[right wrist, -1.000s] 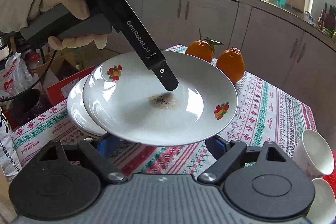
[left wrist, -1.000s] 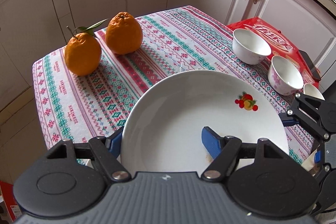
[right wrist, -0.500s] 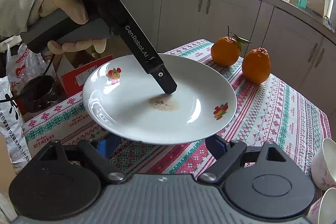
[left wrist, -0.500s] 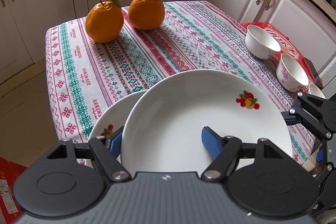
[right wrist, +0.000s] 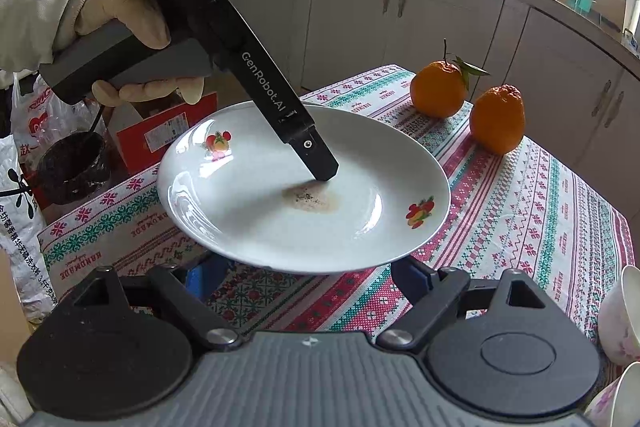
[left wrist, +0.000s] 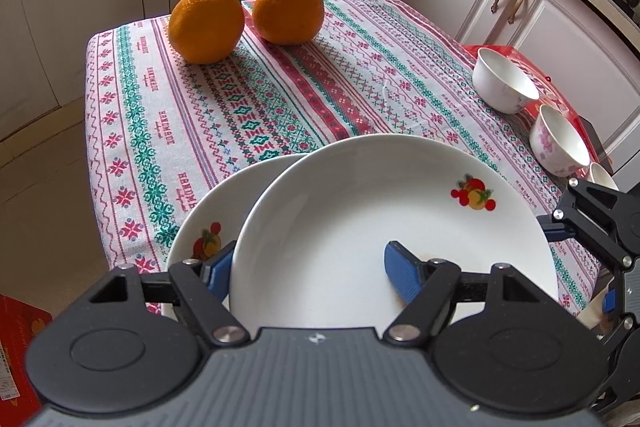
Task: Organize plates and bowls
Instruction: 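Carry the held plate with the left gripper over the stacked plates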
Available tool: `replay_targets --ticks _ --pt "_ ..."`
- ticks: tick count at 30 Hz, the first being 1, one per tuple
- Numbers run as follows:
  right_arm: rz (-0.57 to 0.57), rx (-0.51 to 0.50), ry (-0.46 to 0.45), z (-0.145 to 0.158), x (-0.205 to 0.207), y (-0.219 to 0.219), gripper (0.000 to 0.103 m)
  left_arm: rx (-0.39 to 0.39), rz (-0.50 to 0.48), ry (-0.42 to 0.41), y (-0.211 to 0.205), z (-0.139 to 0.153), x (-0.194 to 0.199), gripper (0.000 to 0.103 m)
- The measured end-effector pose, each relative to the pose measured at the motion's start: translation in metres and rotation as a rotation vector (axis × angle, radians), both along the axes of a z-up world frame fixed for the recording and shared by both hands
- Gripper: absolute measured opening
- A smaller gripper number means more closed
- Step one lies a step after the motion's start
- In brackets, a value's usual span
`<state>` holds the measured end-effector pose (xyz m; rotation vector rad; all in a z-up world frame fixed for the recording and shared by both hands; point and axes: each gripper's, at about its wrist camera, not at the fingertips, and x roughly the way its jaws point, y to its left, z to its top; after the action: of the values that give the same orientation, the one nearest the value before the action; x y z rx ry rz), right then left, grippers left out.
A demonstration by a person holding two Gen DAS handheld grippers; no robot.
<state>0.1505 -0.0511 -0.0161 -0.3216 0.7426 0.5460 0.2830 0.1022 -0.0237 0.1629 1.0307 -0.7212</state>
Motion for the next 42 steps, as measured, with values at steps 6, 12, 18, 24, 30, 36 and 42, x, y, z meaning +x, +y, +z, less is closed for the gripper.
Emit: replay_targets --ticks 6,12,18,24,30,36,42 --pt "0.009 -0.009 -0.002 0.0003 -0.0003 0.0024 0.092 -0.003 0.003 0.006 0.0014 -0.0017 0.0011 0.076" --pt "0.012 -0.012 -0.002 0.0006 -0.0003 0.0032 0.092 -0.004 0.004 0.009 0.0029 -0.0042 0.0029 0.076" --pt "0.016 -0.017 -0.006 0.0008 -0.0009 0.0045 0.092 -0.002 -0.003 0.013 0.0039 -0.0064 0.004 0.077" --pt "0.022 -0.019 -0.005 0.0001 -0.0008 0.0046 0.092 0.017 -0.013 0.001 0.0024 -0.0049 0.0036 0.077" --pt "0.027 -0.017 0.001 -0.0015 -0.0002 0.0056 0.092 0.037 -0.032 -0.012 0.0023 -0.0032 0.0034 0.077" --pt "0.027 -0.015 0.003 -0.0019 0.0003 0.0053 0.092 0.044 -0.052 -0.016 0.0024 -0.0032 0.0042 0.077" --pt "0.029 -0.012 0.002 -0.0013 0.0 0.0044 0.092 0.049 -0.065 -0.019 0.0023 -0.0031 0.0038 0.077"
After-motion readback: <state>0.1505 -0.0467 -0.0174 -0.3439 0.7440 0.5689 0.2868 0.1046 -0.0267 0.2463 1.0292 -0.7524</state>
